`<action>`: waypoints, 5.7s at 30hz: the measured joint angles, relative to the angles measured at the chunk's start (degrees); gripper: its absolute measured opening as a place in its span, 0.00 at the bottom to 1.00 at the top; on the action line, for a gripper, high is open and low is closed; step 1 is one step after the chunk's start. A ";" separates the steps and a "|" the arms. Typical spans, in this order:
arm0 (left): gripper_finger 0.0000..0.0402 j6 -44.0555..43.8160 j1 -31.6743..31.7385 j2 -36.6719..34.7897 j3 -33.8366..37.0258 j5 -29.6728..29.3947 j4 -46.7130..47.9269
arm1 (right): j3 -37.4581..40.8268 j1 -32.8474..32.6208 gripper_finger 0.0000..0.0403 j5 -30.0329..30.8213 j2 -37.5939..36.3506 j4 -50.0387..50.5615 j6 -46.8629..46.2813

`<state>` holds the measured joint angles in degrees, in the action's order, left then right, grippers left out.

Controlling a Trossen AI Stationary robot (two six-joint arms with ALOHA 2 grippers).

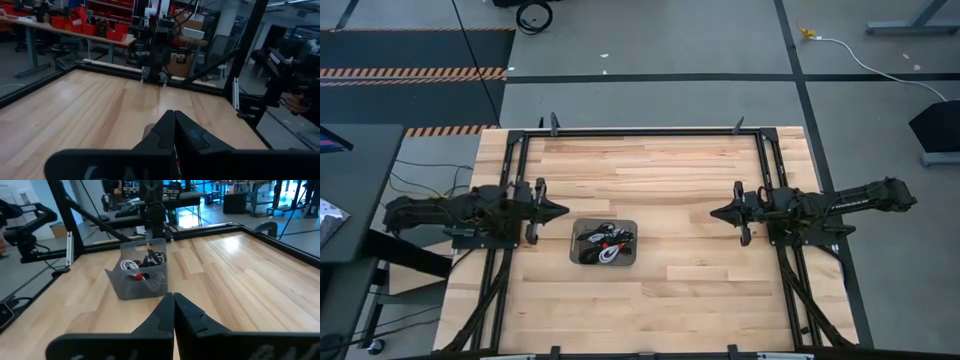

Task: Pick and place USB-C Cables
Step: Move the black bin to the center of the table

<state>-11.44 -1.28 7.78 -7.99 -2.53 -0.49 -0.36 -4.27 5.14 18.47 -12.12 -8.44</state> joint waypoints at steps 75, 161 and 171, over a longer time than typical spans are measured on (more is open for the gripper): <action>0.02 4.72 -1.16 -7.07 7.48 -1.94 -4.03 | -24.80 -8.04 0.03 2.87 36.93 -5.09 13.76; 0.02 4.13 -1.16 -7.05 7.48 -2.35 -2.51 | -111.82 5.51 0.02 -6.65 108.99 64.28 18.69; 0.02 4.13 -1.16 -7.05 7.48 -2.35 -2.49 | -111.89 5.49 0.01 -4.74 108.60 69.36 18.49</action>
<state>-7.31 -2.44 0.73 -0.51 -4.89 -2.98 -112.25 1.21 0.41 127.07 57.24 10.04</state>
